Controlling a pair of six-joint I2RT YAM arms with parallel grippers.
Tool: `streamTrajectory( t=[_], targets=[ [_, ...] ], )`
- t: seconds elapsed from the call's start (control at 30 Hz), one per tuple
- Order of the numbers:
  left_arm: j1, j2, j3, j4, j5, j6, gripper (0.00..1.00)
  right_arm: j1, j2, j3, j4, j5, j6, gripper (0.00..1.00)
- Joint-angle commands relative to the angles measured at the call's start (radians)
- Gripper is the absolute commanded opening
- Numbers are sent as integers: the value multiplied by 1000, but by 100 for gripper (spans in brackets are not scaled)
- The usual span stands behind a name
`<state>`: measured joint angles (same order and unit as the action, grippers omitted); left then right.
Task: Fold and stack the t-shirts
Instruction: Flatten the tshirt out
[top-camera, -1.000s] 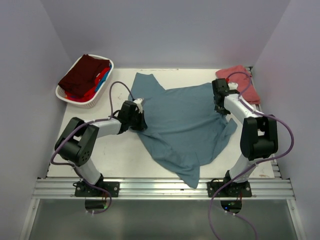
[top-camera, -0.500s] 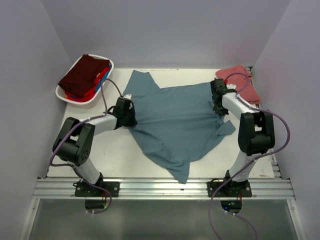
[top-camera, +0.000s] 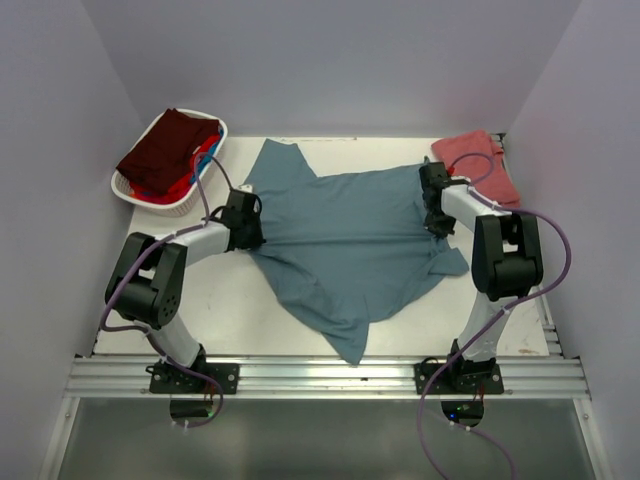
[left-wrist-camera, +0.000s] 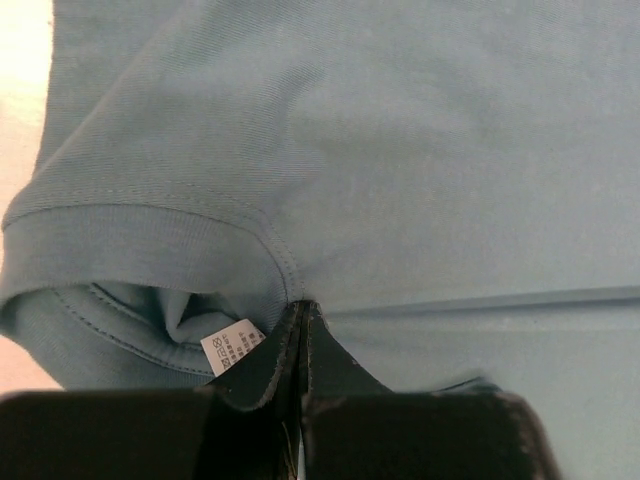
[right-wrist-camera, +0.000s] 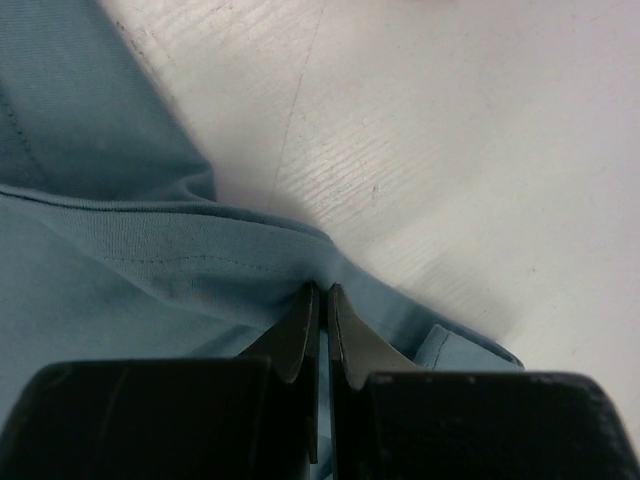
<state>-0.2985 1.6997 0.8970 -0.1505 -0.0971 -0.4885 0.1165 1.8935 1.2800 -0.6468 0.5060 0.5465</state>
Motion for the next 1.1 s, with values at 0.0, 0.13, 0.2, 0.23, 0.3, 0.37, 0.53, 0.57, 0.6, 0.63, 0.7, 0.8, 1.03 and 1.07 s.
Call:
streamTrajectory(
  t=[0.0, 0.13, 0.2, 0.23, 0.3, 0.37, 0.53, 0.57, 0.6, 0.63, 0.7, 0.8, 1.03, 1.07],
  targets=[
    [52, 35, -15, -167, -205, 33, 0, -44, -13, 31, -65, 224, 41, 3],
    [55, 32, -17, -173, -224, 33, 0, -44, -17, 38, -125, 366, 110, 19],
    [55, 31, -17, -179, -242, 31, 0, -44, -20, 44, -163, 443, 133, 29],
    [55, 31, -17, -179, -245, 31, 0, -44, -22, 45, -186, 462, 153, 45],
    [55, 28, -17, -181, -250, 30, 0, -44, -28, 48, -206, 512, 171, 54],
    [55, 20, -17, -179, -251, 30, 0, -44, -31, 48, -203, 508, 176, 57],
    [55, 14, -18, -178, -247, 30, 0, -41, -77, 12, -43, 273, 34, 57],
    [53, 12, -18, -173, -231, 33, 0, -41, -102, -8, 22, 175, -20, 54],
    [53, 9, -18, -169, -224, 34, 0, -40, -155, -58, 86, 49, -55, 53],
    [53, 8, -18, -167, -219, 37, 0, -40, -187, -89, 224, -172, -109, 49],
    [52, 0, -21, -161, -210, 37, 0, -41, -232, -137, 330, -314, -140, 28],
    [35, -2, -24, -153, -210, 42, 0, -41, -214, -70, 368, -441, -148, 0],
    [22, 5, -29, -142, -196, 45, 0, -40, -15, 119, 383, -810, -120, 0],
    [22, 0, -30, -139, -191, 45, 0, -41, 54, 171, 372, -839, -112, 0]
  ],
)
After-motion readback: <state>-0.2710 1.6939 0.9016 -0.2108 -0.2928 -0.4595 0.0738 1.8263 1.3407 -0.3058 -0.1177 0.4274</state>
